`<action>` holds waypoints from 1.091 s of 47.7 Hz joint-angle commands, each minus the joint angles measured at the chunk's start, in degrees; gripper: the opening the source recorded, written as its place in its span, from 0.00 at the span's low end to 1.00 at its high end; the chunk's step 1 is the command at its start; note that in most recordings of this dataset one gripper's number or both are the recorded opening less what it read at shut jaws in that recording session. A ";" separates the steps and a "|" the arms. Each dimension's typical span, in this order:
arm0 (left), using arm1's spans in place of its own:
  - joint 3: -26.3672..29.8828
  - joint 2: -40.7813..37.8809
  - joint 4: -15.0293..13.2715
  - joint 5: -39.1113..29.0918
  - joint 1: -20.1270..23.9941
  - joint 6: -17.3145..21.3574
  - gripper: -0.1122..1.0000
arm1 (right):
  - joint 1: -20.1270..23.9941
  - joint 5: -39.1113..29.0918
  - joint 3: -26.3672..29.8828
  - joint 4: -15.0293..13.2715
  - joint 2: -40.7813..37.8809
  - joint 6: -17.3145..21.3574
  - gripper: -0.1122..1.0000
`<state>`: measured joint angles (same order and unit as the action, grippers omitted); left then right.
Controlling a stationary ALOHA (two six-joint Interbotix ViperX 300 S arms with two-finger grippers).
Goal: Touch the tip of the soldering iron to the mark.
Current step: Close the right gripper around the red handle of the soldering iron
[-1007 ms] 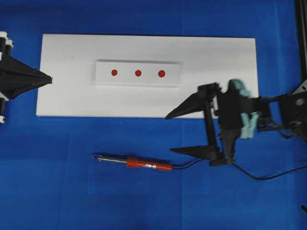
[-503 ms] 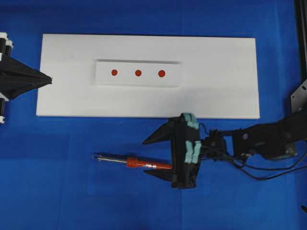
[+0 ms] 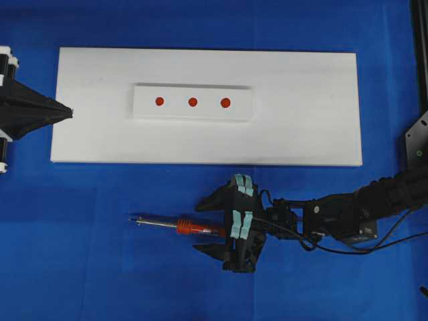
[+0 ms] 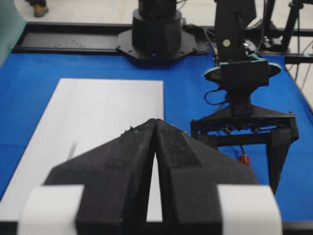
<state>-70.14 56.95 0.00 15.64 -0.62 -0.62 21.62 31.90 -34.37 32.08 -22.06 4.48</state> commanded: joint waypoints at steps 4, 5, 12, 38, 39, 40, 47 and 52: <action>0.62 -0.18 0.09 0.53 -0.18 0.09 0.10 | 0.79 0.44 0.62 0.00 0.79 -0.88 0.60; 0.62 -0.18 0.09 0.53 -0.18 0.09 0.10 | 0.70 0.44 0.53 0.00 0.79 -1.05 0.54; 0.62 -0.09 0.09 0.44 0.18 0.18 0.10 | 0.79 -0.44 0.26 0.00 0.70 -2.11 0.19; 0.62 0.26 0.09 0.18 0.26 0.18 0.10 | -0.44 -0.70 -0.18 0.00 2.99 -2.46 0.16; 0.62 0.26 0.18 0.18 0.26 0.18 0.10 | -0.53 -0.70 -0.35 -0.09 3.52 -2.55 0.16; 0.62 0.26 0.18 0.18 0.26 0.18 0.10 | -0.62 -0.79 -0.53 -0.09 4.04 -2.55 0.16; 0.62 0.44 0.18 0.18 0.26 0.18 0.10 | -1.58 -1.67 -2.29 -0.09 9.05 -3.96 0.16; 0.62 0.79 0.18 0.18 0.35 0.09 0.10 | -2.37 -3.60 -2.90 0.00 12.74 -5.98 0.16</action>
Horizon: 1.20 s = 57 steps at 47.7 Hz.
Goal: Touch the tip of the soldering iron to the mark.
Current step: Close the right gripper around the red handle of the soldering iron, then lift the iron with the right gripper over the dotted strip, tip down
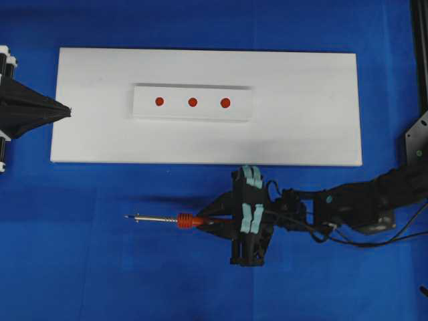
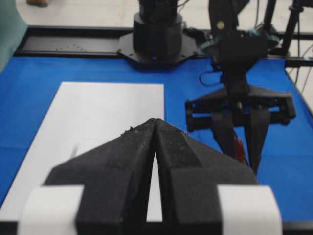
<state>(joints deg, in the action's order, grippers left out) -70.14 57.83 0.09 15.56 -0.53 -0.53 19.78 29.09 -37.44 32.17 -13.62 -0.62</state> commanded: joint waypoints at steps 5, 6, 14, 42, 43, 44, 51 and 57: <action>0.62 0.09 0.00 0.26 0.18 0.00 0.10 | -1.93 -6.59 0.35 -0.18 9.14 -3.96 0.16; 0.62 0.09 0.09 0.26 0.18 0.00 0.10 | -2.20 -7.73 0.44 -0.09 10.11 -4.57 0.16; 0.62 0.18 0.09 0.26 0.18 0.00 0.10 | -3.78 -16.17 1.23 -0.18 17.23 -8.79 0.16; 0.62 0.26 0.00 0.35 0.18 0.09 0.10 | -5.89 -22.24 2.20 -1.23 22.24 -11.87 0.16; 0.62 0.18 0.09 0.35 0.18 0.00 0.10 | -6.06 -22.32 2.20 -1.32 22.24 -11.87 0.16; 0.62 0.26 0.09 0.35 0.18 0.00 0.10 | -6.42 -22.32 2.20 -1.58 22.24 -11.95 0.16; 0.62 0.18 0.09 0.35 0.18 0.00 0.10 | -9.14 -24.08 2.37 -3.60 22.24 -13.01 0.16; 0.62 0.26 0.00 0.26 0.18 0.00 0.10 | -13.36 -27.16 2.72 -5.71 22.24 -14.68 0.16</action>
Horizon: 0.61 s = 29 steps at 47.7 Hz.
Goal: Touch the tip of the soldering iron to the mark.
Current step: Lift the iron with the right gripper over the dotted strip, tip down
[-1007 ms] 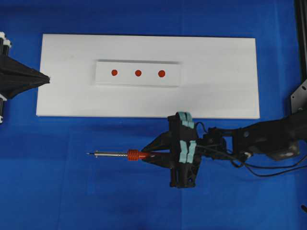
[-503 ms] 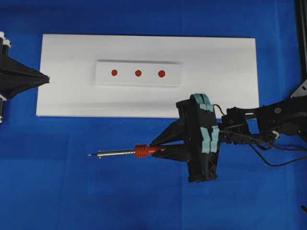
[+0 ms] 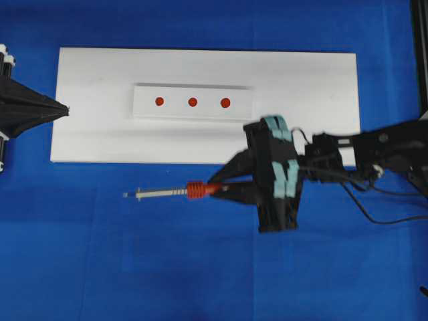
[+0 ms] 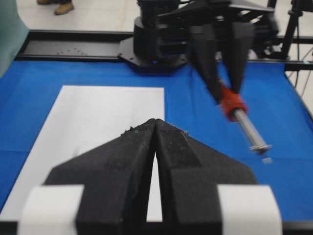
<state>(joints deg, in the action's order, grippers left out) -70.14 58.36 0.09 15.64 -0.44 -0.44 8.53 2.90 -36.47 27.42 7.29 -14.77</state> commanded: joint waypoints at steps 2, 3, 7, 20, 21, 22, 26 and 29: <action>0.62 -0.26 0.09 0.18 0.18 -0.09 0.10 | -3.87 -2.29 1.93 -1.76 1.32 -1.32 0.16; 0.53 -0.35 0.09 0.18 0.09 -0.09 0.10 | -4.57 -2.72 2.02 -2.20 1.23 -1.58 0.16; 0.62 -0.35 0.09 0.18 0.09 -0.09 0.10 | -7.29 -4.92 2.46 -3.78 1.23 -2.72 0.16; 0.62 -0.35 0.00 0.18 0.09 -0.09 0.10 | -15.56 -10.37 4.48 -9.14 1.32 -4.48 0.16; 0.62 -0.35 0.09 0.18 0.09 -0.09 0.10 | -16.17 -10.63 4.57 -9.40 1.23 -4.48 0.16; 0.62 -0.35 0.09 0.18 0.09 -0.09 0.10 | -16.61 -10.99 4.66 -9.76 1.23 -4.48 0.16; 0.62 -0.35 0.00 0.18 0.09 -0.09 0.10 | -18.54 -11.95 4.92 -10.81 1.23 -4.57 0.16; 0.62 -0.35 0.00 0.18 0.09 -0.09 0.10 | -19.95 -12.66 5.27 -11.51 1.23 -4.66 0.16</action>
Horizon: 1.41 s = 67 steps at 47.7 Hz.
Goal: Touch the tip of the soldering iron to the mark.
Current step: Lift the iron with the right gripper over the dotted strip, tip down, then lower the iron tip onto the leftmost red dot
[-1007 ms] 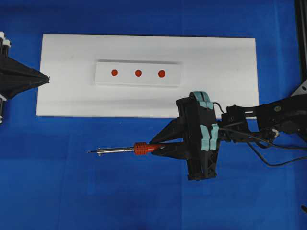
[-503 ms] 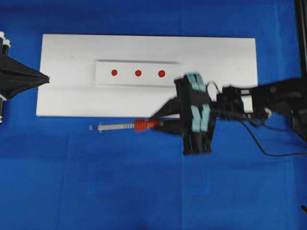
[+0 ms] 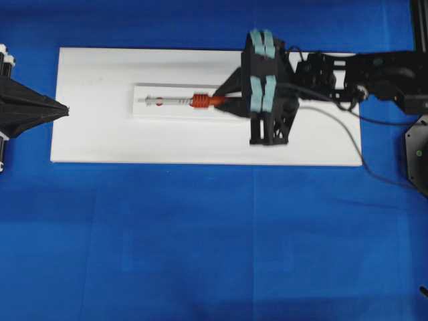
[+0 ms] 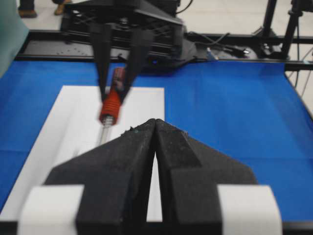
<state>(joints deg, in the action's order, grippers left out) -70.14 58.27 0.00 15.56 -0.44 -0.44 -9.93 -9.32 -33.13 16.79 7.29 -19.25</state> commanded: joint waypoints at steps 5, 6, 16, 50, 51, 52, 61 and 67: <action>0.62 -0.18 0.09 0.26 0.09 0.00 0.10 | -2.90 -1.05 2.11 -1.93 1.23 -0.18 0.16; 0.62 -0.26 0.18 0.26 0.09 0.00 0.10 | -3.08 -1.14 2.11 -2.02 1.23 -0.18 0.16; 0.62 -0.26 0.09 0.26 0.09 0.00 0.10 | -3.60 -1.32 2.11 -2.29 1.23 -0.18 0.16; 0.62 -0.26 0.09 0.09 0.09 0.09 0.10 | -4.13 -10.55 2.29 -2.55 1.23 0.70 0.16; 0.62 -0.26 0.18 0.09 0.18 0.09 0.10 | -4.22 -10.99 2.29 -2.55 1.23 0.70 0.16; 0.62 -0.26 0.18 0.00 0.09 0.09 0.10 | -4.22 -11.34 2.11 -2.55 1.23 0.70 0.16; 0.62 -0.18 0.09 0.09 0.09 0.09 0.10 | -5.10 -14.41 2.11 -2.55 1.23 0.70 0.16; 0.62 -0.18 0.18 0.00 0.09 0.09 0.10 | -5.27 -15.47 2.11 -2.55 1.23 0.70 0.16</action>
<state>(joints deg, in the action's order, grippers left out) -70.14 58.27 0.09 15.21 -0.44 -0.44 -15.03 -24.43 -32.61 14.24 7.29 -18.54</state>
